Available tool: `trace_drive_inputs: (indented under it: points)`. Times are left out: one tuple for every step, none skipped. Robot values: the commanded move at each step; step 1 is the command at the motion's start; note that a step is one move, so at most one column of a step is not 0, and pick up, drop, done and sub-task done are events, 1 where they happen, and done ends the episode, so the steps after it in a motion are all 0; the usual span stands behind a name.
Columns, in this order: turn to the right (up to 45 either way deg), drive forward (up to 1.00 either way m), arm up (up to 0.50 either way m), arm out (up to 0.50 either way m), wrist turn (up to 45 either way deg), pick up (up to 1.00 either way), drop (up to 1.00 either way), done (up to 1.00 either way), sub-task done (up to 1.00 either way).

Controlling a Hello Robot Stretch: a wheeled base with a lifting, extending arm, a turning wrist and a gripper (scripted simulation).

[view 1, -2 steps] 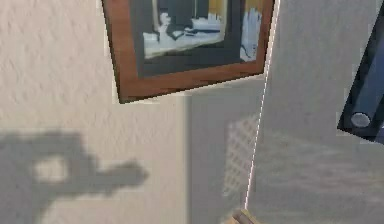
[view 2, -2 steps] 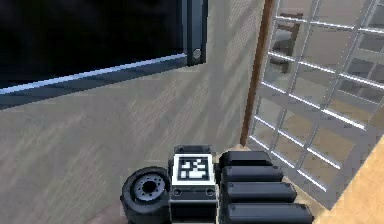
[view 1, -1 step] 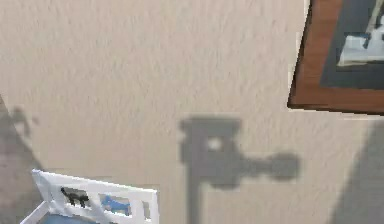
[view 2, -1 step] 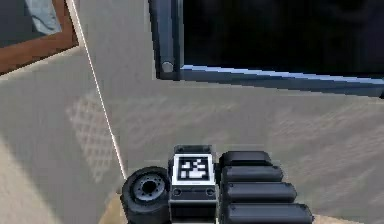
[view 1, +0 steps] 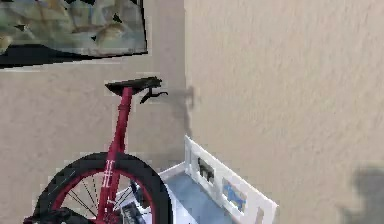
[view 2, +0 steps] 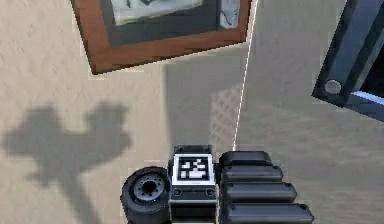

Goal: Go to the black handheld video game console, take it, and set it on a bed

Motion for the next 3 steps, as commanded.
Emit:
trace_drive_inputs:
  points:
    - [-45.0,0.00,0.00,0.00,0.0,0.00,0.00,0.00,0.00]
    - [-45.0,0.00,0.00,0.00,0.0,0.00,0.00,0.00,0.00]
    - [-45.0,0.00,0.00,0.00,0.0,0.00,0.00,0.00,0.00]
